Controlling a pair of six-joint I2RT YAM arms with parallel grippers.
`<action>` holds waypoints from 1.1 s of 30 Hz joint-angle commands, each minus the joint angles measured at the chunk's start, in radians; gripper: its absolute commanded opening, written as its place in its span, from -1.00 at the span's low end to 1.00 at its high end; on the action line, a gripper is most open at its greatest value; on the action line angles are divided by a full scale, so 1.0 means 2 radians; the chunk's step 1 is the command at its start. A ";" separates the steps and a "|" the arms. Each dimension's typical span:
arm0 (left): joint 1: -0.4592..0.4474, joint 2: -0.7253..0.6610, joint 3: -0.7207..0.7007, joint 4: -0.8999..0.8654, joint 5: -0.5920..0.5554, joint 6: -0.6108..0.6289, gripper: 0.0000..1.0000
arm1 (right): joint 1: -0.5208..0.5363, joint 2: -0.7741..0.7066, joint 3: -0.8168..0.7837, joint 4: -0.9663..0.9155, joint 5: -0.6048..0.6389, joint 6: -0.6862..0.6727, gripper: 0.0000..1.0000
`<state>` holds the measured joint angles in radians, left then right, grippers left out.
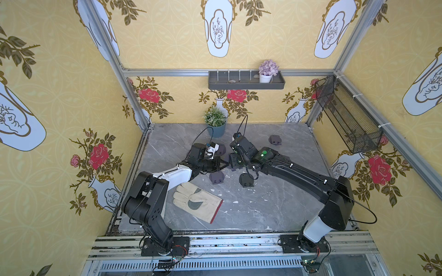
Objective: Open the phone stand
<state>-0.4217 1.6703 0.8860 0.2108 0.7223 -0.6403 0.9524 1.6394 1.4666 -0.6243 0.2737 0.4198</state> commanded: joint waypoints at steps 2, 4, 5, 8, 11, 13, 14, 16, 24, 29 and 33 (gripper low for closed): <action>0.011 0.005 0.001 -0.045 -0.150 -0.037 -1.00 | 0.002 0.004 0.006 -0.005 -0.070 0.003 0.28; 0.011 0.001 0.002 -0.041 -0.138 -0.034 -1.00 | -0.010 0.011 0.011 0.000 -0.089 0.003 0.96; 0.011 -0.001 0.003 -0.041 -0.134 -0.033 -1.00 | -0.016 0.013 0.012 0.004 -0.098 0.003 0.96; 0.011 -0.006 0.006 -0.046 -0.130 -0.029 -1.00 | -0.033 0.015 0.008 0.021 -0.128 0.004 0.96; 0.011 -0.006 0.009 -0.050 -0.125 -0.026 -1.00 | -0.044 0.021 0.004 0.032 -0.150 0.000 0.96; 0.011 -0.004 0.009 -0.051 -0.121 -0.024 -1.00 | -0.049 0.027 0.002 0.039 -0.159 -0.004 0.96; 0.011 -0.004 0.008 -0.050 -0.119 -0.024 -1.00 | -0.051 0.032 0.003 0.040 -0.160 -0.004 0.96; 0.011 -0.007 0.005 -0.046 -0.114 -0.023 -1.00 | -0.056 0.038 -0.001 0.044 -0.157 -0.005 0.96; 0.011 -0.030 -0.021 0.016 -0.067 -0.023 -1.00 | -0.097 0.045 -0.010 0.088 -0.195 -0.006 0.96; 0.011 -0.029 -0.037 0.043 -0.029 -0.025 -1.00 | -0.107 0.043 -0.016 0.111 -0.228 -0.015 0.96; 0.012 -0.032 -0.058 0.093 -0.006 -0.044 -1.00 | -0.108 0.044 -0.020 0.119 -0.241 -0.016 0.98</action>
<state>-0.3992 1.6073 0.7895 0.2764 0.6456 -0.7101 0.7353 1.7256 1.4342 -0.4370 -0.1696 0.3985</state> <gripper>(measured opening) 0.049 0.983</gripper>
